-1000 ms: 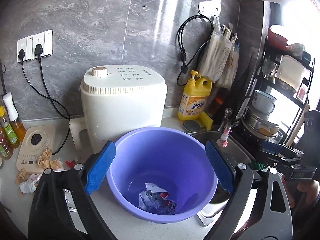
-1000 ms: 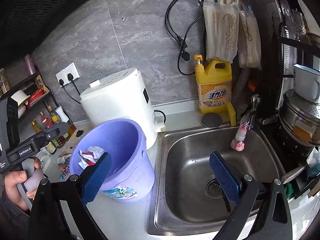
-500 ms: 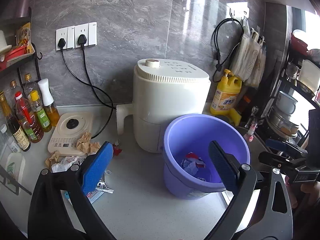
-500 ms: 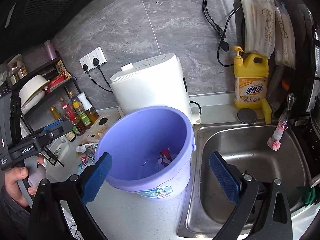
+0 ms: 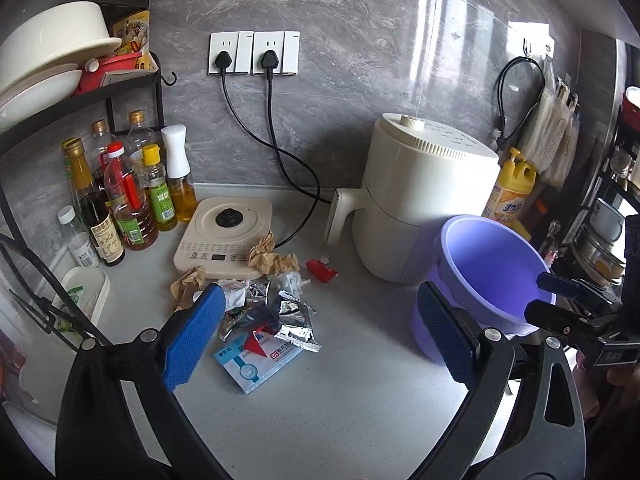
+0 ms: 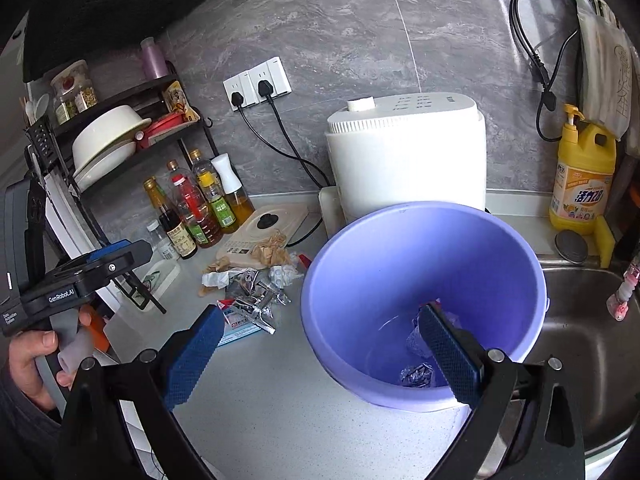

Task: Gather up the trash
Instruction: 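Withdraw both tools from the bucket back toward the trash pile, then grasp silver foil packet with right gripper while left grasps white plastic bag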

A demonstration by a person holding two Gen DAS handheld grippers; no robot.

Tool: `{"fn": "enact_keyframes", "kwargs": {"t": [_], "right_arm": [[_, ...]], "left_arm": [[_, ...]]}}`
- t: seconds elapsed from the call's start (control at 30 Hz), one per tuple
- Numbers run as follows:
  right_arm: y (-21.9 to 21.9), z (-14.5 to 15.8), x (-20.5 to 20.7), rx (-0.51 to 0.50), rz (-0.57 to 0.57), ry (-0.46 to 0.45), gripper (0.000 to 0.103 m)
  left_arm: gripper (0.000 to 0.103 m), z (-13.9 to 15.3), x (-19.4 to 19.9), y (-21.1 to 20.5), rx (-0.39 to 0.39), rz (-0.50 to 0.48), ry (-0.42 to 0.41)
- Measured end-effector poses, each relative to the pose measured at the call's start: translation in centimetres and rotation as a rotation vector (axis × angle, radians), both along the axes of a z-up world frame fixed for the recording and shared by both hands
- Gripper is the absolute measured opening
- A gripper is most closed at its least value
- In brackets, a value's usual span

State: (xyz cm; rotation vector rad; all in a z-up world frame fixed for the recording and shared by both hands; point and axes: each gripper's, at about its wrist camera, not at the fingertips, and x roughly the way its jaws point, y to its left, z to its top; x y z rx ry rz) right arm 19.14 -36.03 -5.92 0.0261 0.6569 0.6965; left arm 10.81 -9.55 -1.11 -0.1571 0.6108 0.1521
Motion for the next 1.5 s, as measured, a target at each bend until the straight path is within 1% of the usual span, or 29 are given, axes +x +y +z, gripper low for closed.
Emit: {"fn": "enact_keyframes", "kwargs": {"t": [0.1,0.23,0.5,0.57,0.7,0.83,0.93,1.07,1.27,1.5], "right_arm": [[2.2,-0.3,-0.3,-0.011,0.018,0.011,0.096],[4.9,-0.5,-0.8,-0.023,0.029,0.013,0.096],[9.4,-1.5,-1.1,-0.055,0.015,0.035,0.095],[10.4,-1.7,-1.0,-0.060,0.010,0.042,0.095],[12.2,-2.2,-0.7,-0.072,-0.004,0.049,0.095],[13.9,-2.8,-0.2,-0.095,-0.023,0.054,0.092],[14.9,-3.4,0.4,-0.108,-0.038,0.063,0.091],[16.3,-4.7,1.4,-0.126,-0.050,0.102,0.087],[18.9,-6.3,2.7,-0.163,-0.035,0.143,0.085],[21.1,-8.3,4.9,-0.212,-0.019,0.195,0.085]], "left_arm": [[0.096,-0.6,-1.0,2.0,-0.004,0.018,0.015],[0.096,-1.5,-1.9,4.7,-0.033,0.024,0.024],[0.095,-3.6,-1.1,8.2,-0.085,-0.034,0.041],[0.095,-4.2,-0.5,9.0,-0.098,-0.050,0.046],[0.091,-5.3,1.0,10.6,-0.123,-0.081,0.059],[0.087,-6.8,2.9,12.1,-0.152,-0.101,0.083],[0.086,-7.8,4.4,13.0,-0.168,-0.104,0.097],[0.085,-9.3,6.1,14.0,-0.190,-0.115,0.113],[0.084,-11.9,8.5,15.2,-0.224,-0.112,0.157],[0.084,-15.0,10.9,16.3,-0.282,-0.105,0.200]]}}
